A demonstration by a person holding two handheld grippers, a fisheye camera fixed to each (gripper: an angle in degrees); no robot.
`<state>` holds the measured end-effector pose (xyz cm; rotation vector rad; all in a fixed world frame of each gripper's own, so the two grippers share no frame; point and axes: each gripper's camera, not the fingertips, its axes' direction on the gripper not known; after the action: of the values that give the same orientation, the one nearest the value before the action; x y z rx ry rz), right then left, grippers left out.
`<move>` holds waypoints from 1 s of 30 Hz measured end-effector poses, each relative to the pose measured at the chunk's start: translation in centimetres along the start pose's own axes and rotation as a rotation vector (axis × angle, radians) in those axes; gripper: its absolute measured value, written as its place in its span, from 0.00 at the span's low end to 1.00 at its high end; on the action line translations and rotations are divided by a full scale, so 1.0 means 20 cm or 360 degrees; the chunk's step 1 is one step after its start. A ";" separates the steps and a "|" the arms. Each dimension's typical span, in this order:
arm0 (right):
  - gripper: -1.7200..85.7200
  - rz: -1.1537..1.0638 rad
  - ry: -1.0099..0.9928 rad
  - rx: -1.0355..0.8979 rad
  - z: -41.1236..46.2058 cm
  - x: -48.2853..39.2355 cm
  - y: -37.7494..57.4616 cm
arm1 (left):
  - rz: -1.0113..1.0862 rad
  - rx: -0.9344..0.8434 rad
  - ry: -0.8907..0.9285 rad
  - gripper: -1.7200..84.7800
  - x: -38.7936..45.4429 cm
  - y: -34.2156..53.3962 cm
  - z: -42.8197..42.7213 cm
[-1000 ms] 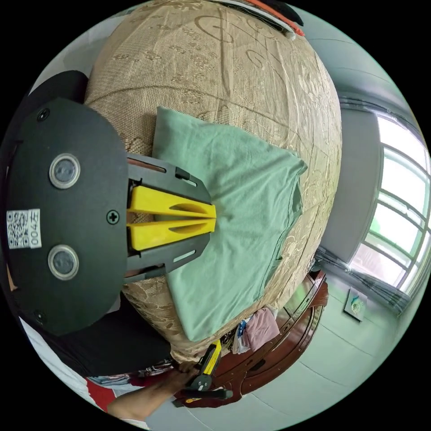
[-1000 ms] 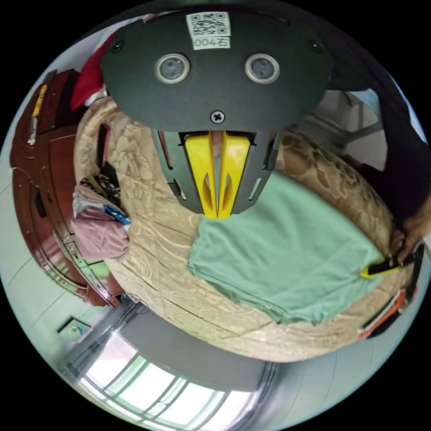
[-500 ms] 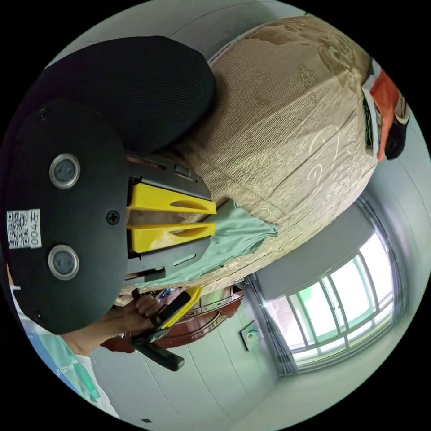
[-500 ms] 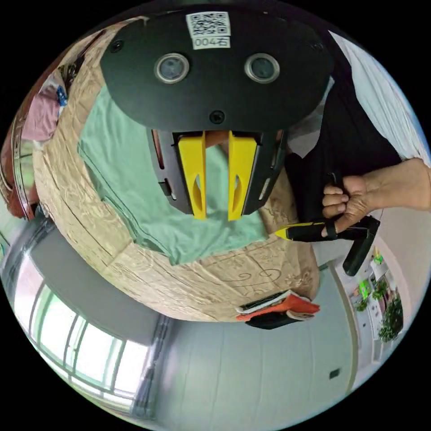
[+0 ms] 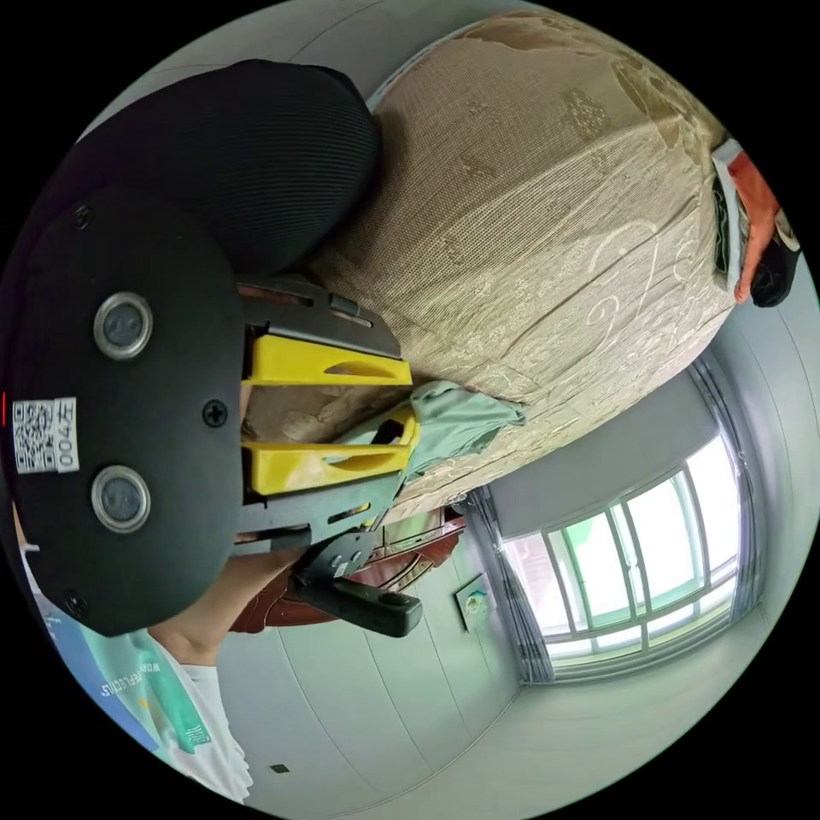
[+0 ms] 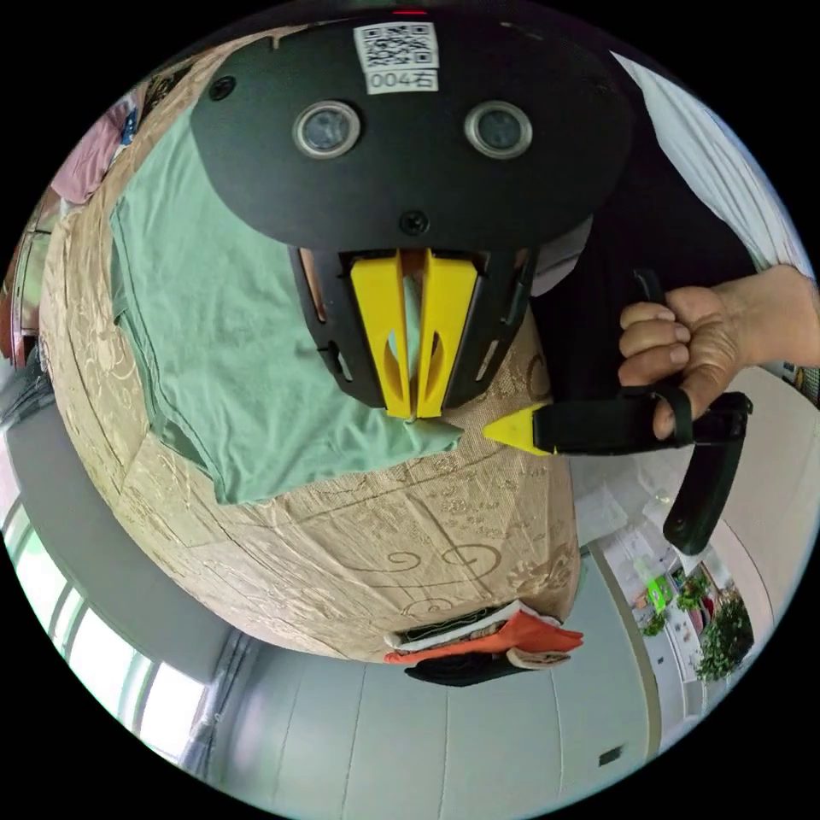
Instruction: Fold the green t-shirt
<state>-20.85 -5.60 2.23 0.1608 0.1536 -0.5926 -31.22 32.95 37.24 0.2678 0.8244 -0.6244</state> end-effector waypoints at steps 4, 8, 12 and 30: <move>0.01 0.0049 -0.0049 0.0075 -0.09 0.11 -0.02 | 0.0042 -0.0050 0.0008 0.16 0.03 -0.05 0.06; 0.01 0.0028 -0.0065 0.0094 -0.11 0.16 -0.05 | 0.0053 -0.0049 0.0090 0.19 0.05 -0.12 0.14; 0.01 -0.0013 -0.0048 0.0091 -0.10 0.18 -0.09 | 0.0052 -0.0077 0.0213 0.22 0.06 -0.17 0.22; 0.22 0.0725 -0.0181 -0.0300 -0.01 1.13 -0.81 | 0.0452 -0.0049 -0.0152 0.07 0.51 -0.11 0.47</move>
<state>-11.60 -31.09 -3.96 -0.0232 0.0580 -0.1311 -21.72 22.75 35.76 0.3182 0.6879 -0.3552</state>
